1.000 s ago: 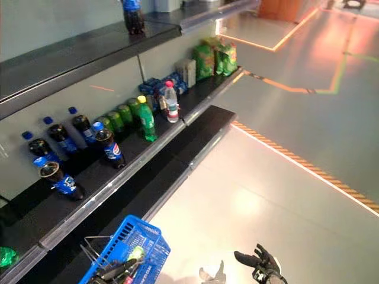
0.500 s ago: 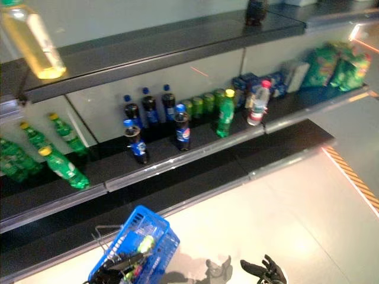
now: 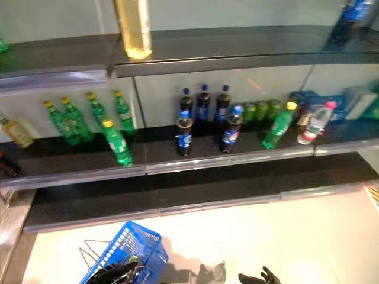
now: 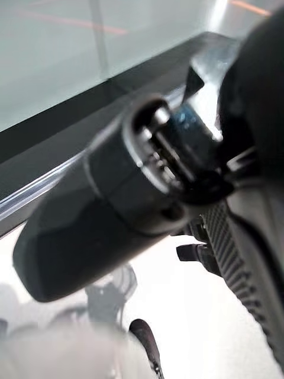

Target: Pick up the drink and place into the basket.

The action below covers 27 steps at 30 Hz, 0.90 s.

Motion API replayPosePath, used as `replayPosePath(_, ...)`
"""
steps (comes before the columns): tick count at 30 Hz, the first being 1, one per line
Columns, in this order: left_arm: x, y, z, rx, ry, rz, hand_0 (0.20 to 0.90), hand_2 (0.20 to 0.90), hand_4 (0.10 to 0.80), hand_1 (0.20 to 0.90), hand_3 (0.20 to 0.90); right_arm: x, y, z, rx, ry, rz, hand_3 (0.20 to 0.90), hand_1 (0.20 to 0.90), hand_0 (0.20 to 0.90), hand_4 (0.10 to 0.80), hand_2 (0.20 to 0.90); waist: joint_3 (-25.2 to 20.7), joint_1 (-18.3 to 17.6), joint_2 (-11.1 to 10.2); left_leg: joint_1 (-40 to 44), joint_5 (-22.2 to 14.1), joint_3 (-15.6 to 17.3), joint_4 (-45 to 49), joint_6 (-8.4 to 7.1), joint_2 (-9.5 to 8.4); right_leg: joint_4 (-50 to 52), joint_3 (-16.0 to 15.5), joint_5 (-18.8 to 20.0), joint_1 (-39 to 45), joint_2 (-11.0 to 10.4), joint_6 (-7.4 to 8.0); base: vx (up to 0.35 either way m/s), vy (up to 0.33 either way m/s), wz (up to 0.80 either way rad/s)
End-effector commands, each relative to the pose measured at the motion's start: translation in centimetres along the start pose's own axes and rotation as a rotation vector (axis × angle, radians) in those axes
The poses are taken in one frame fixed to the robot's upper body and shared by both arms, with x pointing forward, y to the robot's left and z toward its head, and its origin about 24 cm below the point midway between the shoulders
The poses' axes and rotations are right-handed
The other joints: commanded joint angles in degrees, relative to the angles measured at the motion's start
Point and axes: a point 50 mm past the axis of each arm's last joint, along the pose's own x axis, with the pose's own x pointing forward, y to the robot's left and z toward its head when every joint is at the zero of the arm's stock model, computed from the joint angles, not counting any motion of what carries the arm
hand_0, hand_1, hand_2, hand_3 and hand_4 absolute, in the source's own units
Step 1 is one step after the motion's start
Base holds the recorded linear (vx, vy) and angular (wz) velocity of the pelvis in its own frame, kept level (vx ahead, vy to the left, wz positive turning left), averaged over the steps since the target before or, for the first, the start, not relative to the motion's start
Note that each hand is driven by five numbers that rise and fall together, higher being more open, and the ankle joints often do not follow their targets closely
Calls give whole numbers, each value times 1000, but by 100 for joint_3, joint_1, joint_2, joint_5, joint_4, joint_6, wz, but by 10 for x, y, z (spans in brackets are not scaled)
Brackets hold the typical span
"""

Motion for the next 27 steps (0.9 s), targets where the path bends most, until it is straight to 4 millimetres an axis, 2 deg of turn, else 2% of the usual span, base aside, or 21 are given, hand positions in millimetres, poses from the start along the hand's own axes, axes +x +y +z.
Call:
replayPosePath(1, 2, -14, 77, 41, -300, -107, 300, 300, 100, 300, 200, 9, 1, 49, 67, -149, -8, 900, 900, 900, 800, 900, -29, 163, -116, 32, -651, 403, 418, -446, 111, -2126, 321, 1695, -126, -152, 101, 92, -225, 104)
replayPosePath(2, 2, -12, 77, 36, -300, -97, 300, 300, 100, 300, 200, 10, 1, 51, 61, -151, -4, 900, 900, 900, 800, 900, -28, 157, -140, 36, -719, 336, 478, -485, 86, -2625, 436, 1785, -79, -200, 149, 106, -277, 77)
replayPosePath(4, -1, -3, 78, 25, -298, -86, 300, 300, 100, 300, 200, 11, 2, 55, 72, -151, -8, 900, 900, 900, 800, 900, 24, 140, -148, 101, -897, 263, 595, -495, 117, -2840, 612, 2143, -143, -335, 314, 116, -323, 60)
replayPosePath(6, -4, 7, 79, 26, -296, -86, 300, 300, 100, 300, 200, 12, 5, 59, 73, -153, 2, 900, 900, 900, 800, 900, 89, 110, -179, 105, -1078, 150, 837, -508, 208, -2740, 720, 2042, -184, -292, 366, 106, -316, 52)
replayPosePath(8, -5, 11, 70, 22, -288, -72, 300, 300, 100, 300, 200, 11, 5, 53, 49, -132, 8, 900, 900, 900, 800, 900, 27, 155, -173, 77, -1036, 233, 958, -588, 430, -2926, 481, 1612, 114, -229, 342, 110, -297, 38)
replayPosePath(9, -5, 10, 68, -10, -294, -82, 300, 300, 100, 300, 200, 11, 3, 50, 51, -131, 8, 900, 900, 900, 800, 900, -44, 175, -178, 78, -938, 302, 910, -683, 605, -3077, 362, 1453, 304, -146, 352, 112, -337, 44)
replayPosePath(11, -2, -3, 67, 18, -289, -135, 300, 300, 100, 300, 200, 10, -3, 49, 71, -130, -9, 900, 900, 900, 800, 900, -98, 232, -169, 76, -754, 413, 727, -830, 816, -3324, 81, 1393, 570, -128, 310, 60, -219, 62)
replayPosePath(14, -1, -9, 66, 27, -287, -150, 300, 300, 100, 300, 200, 10, -5, 49, 84, -129, -19, 900, 900, 900, 800, 900, -106, 251, -151, 53, -684, 434, 654, -869, 865, -3385, 5, 1377, 635, -116, 291, 7, -63, 36)
replayPosePath(16, 1, -18, 64, 19, -291, -176, 300, 300, 100, 300, 200, 10, -8, 48, 84, -134, -23, 900, 900, 900, 800, 900, -102, 240, -52, 9, -497, 491, 467, -994, 966, -3453, -167, 1322, 718, -113, 274, -14, -43, 13)
replayPosePath(18, 2, -22, 63, 15, -291, -193, 300, 300, 100, 300, 200, 9, -9, 46, 86, -132, -30, 900, 900, 900, 800, 900, -94, 204, 16, 18, -435, 506, 360, -1034, 981, -3479, -203, 1297, 746, -115, 268, 9, 5, 16)
replayPosePath(23, 2, -24, 64, 7, -294, -205, 300, 300, 100, 300, 200, 6, -12, 33, 79, -116, -33, 900, 900, 900, 800, 900, -30, 14, 104, 115, -467, 550, 212, -975, 926, -3341, -23, 1183, 690, -119, 298, 28, 26, -6)
replayPosePath(27, 1, -19, 67, 9, -298, -186, 300, 300, 100, 300, 200, 5, -10, 27, 72, -106, -22, 900, 900, 900, 800, 900, -23, -37, 91, 194, -486, 602, 145, -941, 911, -3255, -21, 1149, 646, -84, 320, 39, -58, -8)
